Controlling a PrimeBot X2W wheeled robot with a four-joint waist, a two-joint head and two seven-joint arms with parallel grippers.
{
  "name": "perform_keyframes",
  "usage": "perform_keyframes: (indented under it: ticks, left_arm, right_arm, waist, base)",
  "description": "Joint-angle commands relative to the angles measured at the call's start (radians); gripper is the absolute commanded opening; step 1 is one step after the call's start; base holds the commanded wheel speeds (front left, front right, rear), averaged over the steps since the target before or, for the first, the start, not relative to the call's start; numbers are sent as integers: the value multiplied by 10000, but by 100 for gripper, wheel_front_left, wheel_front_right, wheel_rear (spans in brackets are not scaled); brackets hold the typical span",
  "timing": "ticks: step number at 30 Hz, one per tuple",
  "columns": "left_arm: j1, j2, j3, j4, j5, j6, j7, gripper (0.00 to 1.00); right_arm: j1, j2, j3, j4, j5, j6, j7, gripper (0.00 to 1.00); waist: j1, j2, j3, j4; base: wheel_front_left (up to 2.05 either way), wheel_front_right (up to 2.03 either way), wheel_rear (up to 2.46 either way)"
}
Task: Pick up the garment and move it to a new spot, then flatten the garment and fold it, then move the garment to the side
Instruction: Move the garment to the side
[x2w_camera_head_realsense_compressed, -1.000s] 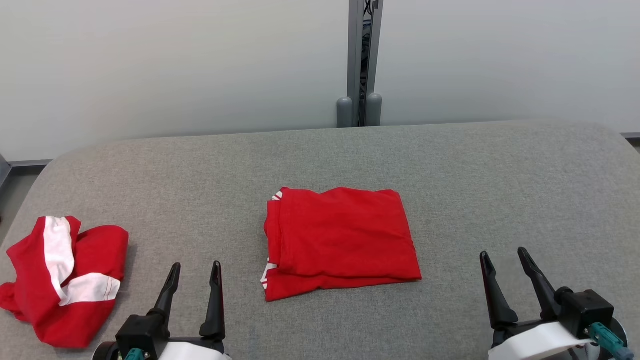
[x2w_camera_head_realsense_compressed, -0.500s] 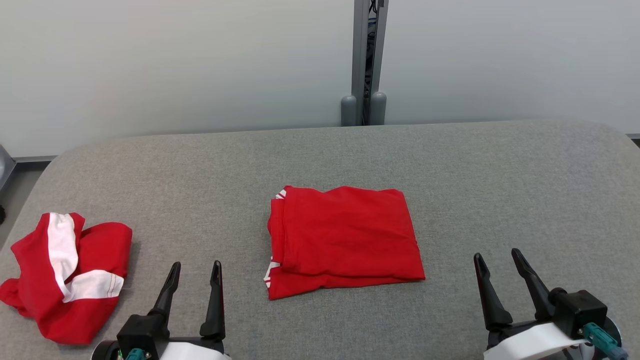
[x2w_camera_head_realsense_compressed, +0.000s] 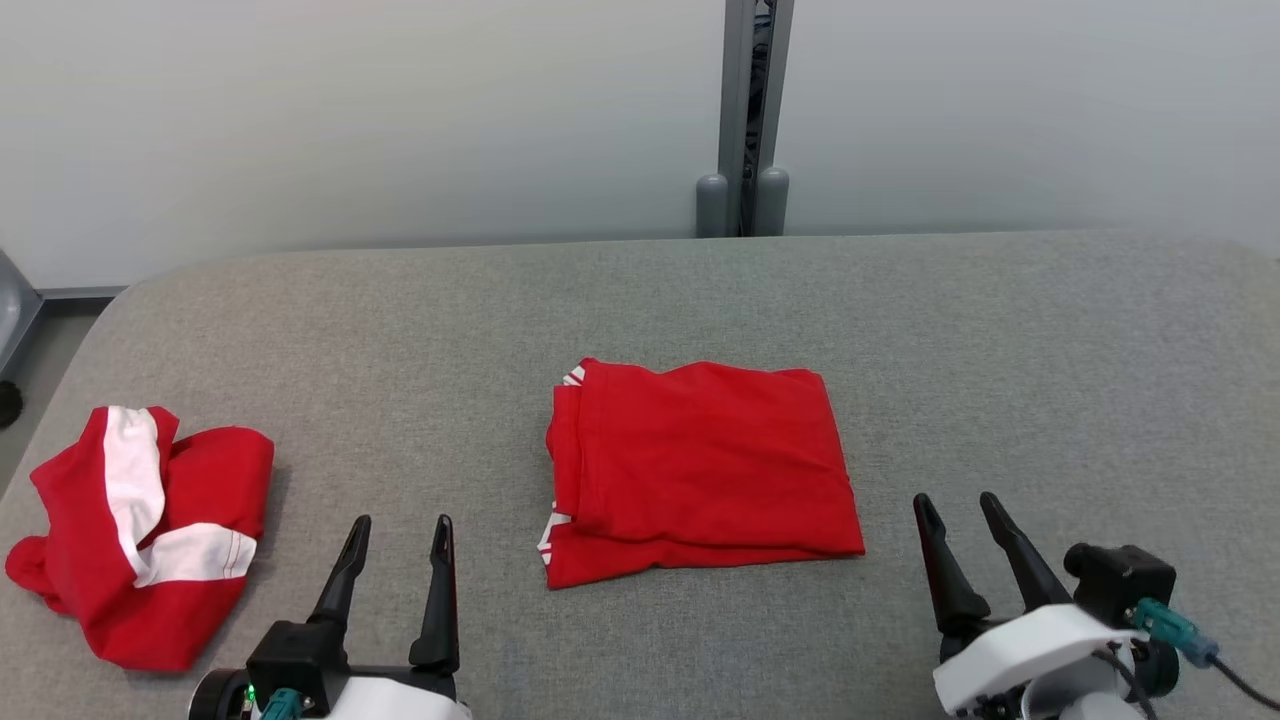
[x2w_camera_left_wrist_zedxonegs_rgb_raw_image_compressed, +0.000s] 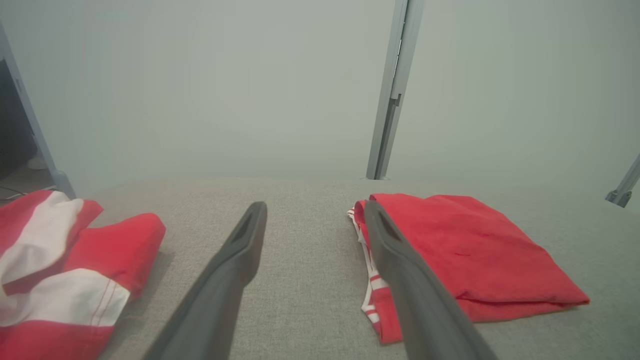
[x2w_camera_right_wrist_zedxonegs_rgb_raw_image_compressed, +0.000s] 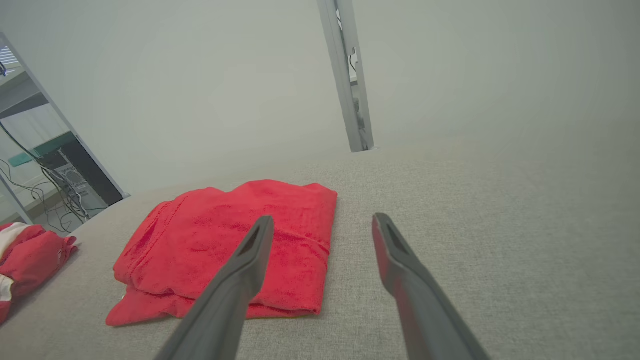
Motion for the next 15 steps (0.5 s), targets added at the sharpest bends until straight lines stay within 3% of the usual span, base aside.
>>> perform_keyframes:
  ticks: [1,5,10,15]
  left_arm:
    - [-200,37,-16,-15,63,-2,-8,100]
    - [-459,34,-132,-62,195,-96,-10,100]
    - [-822,37,-283,-84,329,-200,-8,100]
    - [-1195,31,-398,-130,345,-182,-8,100]
  right_arm:
    - [-278,-24,-24,165,460,2,-58,100]
    - [-1217,-125,279,1013,2539,2,-58,100]
    - [-2587,-703,1056,1975,4977,2,805,100]
    - [-3575,-1295,1778,2609,6273,2,1360,100]
  waist:
    - [0,0,102,112]
    - [0,0,542,388]
    - [0,0,1253,754]
    - [0,0,1824,1033]
  base:
    - [0,0,0]
    - [0,0,0]
    - [0,0,0]
    - [0,0,0]
